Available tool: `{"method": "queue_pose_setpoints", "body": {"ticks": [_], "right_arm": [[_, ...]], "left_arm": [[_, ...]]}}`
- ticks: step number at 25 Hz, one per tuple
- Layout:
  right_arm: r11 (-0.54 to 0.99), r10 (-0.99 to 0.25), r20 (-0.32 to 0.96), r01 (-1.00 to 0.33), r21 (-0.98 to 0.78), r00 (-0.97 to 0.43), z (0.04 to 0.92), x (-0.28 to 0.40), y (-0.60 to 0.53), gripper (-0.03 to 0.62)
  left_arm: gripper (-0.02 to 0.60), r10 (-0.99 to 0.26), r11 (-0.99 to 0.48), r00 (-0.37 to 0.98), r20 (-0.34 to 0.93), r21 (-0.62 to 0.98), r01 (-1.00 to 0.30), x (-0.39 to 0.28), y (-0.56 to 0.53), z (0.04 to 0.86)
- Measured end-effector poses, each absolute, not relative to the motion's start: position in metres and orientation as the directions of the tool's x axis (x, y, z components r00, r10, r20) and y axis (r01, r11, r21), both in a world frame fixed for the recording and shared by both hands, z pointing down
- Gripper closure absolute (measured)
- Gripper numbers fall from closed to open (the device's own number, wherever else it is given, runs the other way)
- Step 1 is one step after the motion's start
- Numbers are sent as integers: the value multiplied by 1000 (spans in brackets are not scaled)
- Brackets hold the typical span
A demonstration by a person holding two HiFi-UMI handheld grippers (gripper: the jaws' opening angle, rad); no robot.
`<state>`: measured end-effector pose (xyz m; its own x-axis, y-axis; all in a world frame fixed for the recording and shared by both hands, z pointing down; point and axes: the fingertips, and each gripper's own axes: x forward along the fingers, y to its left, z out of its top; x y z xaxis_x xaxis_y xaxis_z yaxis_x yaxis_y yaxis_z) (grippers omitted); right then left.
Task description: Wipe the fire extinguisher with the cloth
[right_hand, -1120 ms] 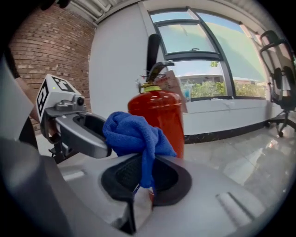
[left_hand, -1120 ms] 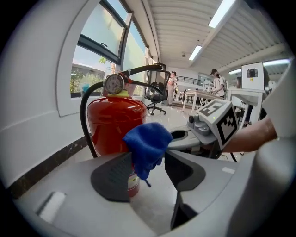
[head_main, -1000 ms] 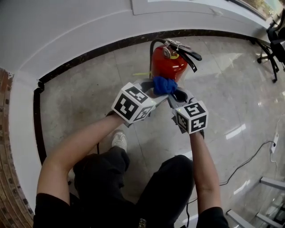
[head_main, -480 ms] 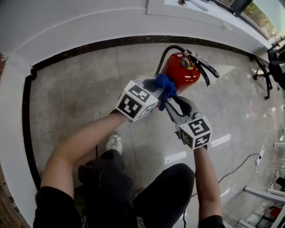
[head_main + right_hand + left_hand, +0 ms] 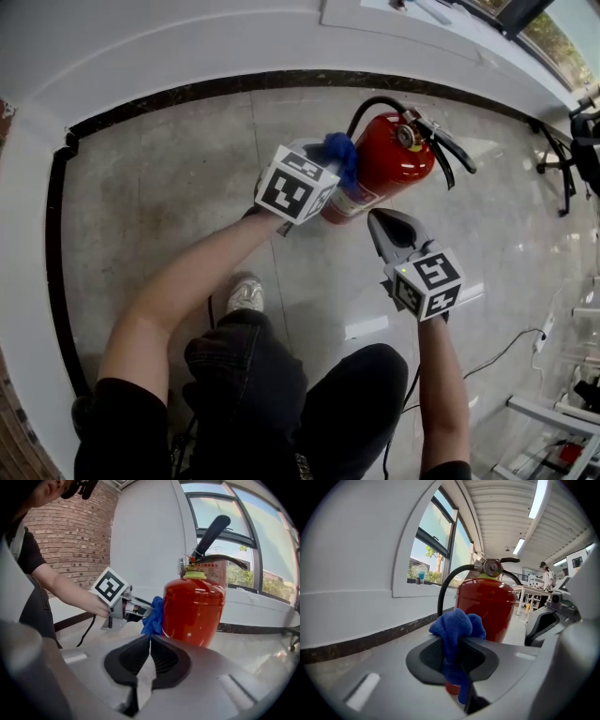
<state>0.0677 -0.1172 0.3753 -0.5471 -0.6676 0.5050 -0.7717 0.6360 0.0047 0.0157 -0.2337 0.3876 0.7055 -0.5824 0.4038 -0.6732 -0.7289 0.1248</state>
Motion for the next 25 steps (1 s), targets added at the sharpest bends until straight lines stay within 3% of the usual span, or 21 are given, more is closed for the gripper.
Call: {"method": "queue_pose_setpoints", "body": {"ticks": [12, 25], "right_arm": [[639, -660, 521, -769, 11, -541, 388, 68, -110, 585], [565, -679, 560, -825, -13, -474, 421, 74, -120, 583]], "left_arm": [[534, -587, -741, 717, 376, 109, -663, 30, -289, 407], [537, -486, -773, 740, 465, 165, -612, 22, -211, 423]]}}
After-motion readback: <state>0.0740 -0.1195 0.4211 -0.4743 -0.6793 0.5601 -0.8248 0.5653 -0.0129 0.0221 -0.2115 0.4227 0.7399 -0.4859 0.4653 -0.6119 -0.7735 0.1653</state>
